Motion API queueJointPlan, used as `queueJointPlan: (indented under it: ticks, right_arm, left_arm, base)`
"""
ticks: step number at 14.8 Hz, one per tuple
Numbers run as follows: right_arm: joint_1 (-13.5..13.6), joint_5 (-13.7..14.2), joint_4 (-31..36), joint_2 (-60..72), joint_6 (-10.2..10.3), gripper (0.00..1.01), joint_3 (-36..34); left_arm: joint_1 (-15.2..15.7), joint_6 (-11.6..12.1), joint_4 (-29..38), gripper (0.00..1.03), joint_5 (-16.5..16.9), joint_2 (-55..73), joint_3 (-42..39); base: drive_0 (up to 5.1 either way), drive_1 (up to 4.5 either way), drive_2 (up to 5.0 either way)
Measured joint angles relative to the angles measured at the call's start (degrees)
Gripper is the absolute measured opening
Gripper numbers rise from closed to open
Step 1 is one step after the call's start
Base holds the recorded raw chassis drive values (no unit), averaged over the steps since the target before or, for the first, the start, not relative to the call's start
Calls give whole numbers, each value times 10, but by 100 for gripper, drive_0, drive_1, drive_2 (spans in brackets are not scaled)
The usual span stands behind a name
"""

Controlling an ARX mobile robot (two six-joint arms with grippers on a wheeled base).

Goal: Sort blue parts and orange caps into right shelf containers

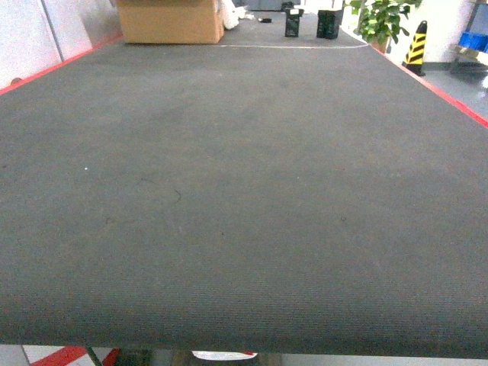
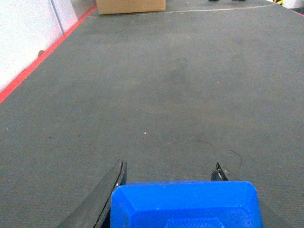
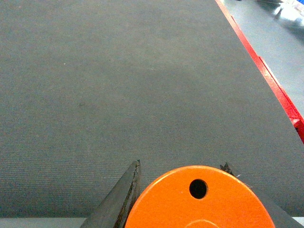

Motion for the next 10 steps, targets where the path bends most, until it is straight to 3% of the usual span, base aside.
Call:
queueJointPlan:
  ticks: [5,10]
  right_arm:
    - [0,-2,-1,0,0,43,0]
    - [0,-1,0,0,0,43,0]
  left_arm:
    - [1,1,0,45,-1,2,0]
    - [0,2,0,45,0,2,0]
  base:
    - [0,0,0]
    - [470,-373,-106]
